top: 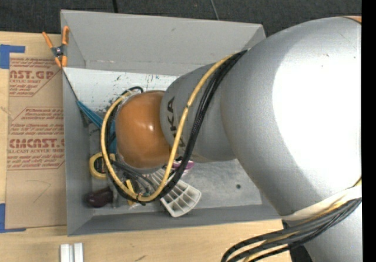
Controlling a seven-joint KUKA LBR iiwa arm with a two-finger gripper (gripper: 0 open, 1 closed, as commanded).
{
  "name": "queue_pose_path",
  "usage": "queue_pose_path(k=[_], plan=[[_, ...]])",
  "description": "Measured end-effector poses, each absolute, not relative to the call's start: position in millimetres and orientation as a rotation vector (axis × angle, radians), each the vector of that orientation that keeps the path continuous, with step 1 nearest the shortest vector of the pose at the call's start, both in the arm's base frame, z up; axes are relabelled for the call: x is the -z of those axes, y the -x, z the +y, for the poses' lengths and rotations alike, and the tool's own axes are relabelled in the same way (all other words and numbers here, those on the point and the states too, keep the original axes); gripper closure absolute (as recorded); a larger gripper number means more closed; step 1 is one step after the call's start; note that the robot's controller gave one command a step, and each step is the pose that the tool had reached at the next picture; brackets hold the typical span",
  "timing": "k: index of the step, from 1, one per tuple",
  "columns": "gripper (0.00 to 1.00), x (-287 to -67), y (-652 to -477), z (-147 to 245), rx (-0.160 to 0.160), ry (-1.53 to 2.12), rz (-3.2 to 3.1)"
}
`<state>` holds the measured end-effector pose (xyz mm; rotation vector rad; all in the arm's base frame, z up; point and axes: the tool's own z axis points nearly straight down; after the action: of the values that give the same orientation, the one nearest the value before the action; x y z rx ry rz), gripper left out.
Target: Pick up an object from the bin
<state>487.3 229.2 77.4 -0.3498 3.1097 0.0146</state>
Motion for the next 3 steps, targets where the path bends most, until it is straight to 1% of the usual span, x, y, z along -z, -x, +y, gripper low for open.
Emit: queue_pose_path(k=[1, 3], plan=[[1.00, -84, -486.2, 229, -0.011, 0.359, 3.113], [1.00, -122, -486.5, 229, -0.012, 0.354, 3.111]])
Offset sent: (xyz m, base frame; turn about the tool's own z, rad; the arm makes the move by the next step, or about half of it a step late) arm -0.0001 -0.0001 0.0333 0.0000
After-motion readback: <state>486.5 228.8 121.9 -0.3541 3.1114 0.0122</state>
